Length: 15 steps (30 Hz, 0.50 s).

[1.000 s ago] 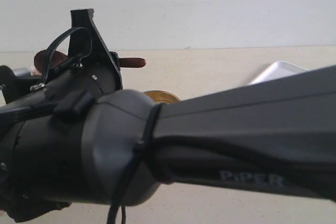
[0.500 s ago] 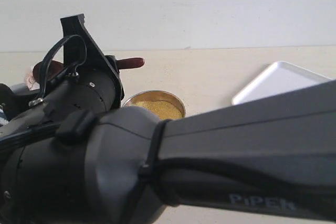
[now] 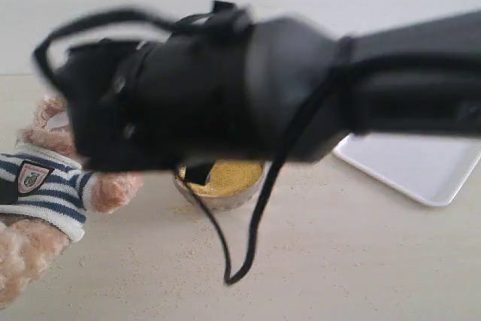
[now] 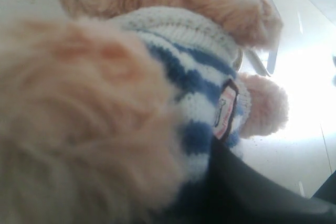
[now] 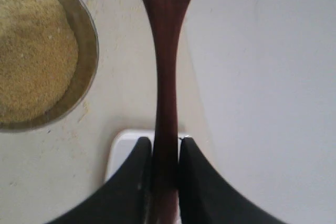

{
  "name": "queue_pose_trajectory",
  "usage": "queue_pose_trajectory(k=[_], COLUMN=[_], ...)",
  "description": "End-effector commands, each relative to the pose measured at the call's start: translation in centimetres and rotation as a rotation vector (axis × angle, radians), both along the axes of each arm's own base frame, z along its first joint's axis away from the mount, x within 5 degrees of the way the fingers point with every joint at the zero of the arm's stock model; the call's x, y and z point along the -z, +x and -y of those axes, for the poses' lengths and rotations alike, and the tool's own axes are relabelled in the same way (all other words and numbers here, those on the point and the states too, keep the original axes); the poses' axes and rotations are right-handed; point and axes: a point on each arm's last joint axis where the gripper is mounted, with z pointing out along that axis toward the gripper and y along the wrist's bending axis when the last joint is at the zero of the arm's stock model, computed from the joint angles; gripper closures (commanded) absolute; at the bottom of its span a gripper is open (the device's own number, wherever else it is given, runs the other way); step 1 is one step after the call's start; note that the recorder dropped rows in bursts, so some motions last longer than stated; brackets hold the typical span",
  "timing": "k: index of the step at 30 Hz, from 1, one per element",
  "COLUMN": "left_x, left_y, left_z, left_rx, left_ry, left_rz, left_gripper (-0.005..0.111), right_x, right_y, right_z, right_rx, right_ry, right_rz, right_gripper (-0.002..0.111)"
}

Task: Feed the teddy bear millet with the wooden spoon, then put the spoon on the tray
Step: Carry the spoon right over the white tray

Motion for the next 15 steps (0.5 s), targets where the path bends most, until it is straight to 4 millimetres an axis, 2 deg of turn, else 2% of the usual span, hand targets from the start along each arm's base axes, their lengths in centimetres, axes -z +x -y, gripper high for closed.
queue_pose_trajectory(k=[1,5,10,15], left_x=[-0.3,-0.3,-0.3,-0.3], left_y=[0.2,0.2,0.2,0.2], left_z=[0.0,0.0,0.0,0.0], left_rx=[-0.01,-0.01,-0.01,-0.01], left_ry=[-0.023,-0.023,-0.023,-0.023], left_rz=[0.015,0.015,0.015,0.015], left_gripper=[0.102,0.102,0.102,0.102], right_x=[-3.5,-4.0,-0.5,2.5], right_y=[2.0,3.1,4.0,5.8], right_z=[5.4,10.5,17.0,21.8], right_rx=[0.224,0.346,0.48,0.659], right_ry=[0.227,0.288,0.337,0.589], right_rz=[-0.147,-0.188,-0.257,-0.282], right_gripper=[0.108,0.108,0.108,0.108])
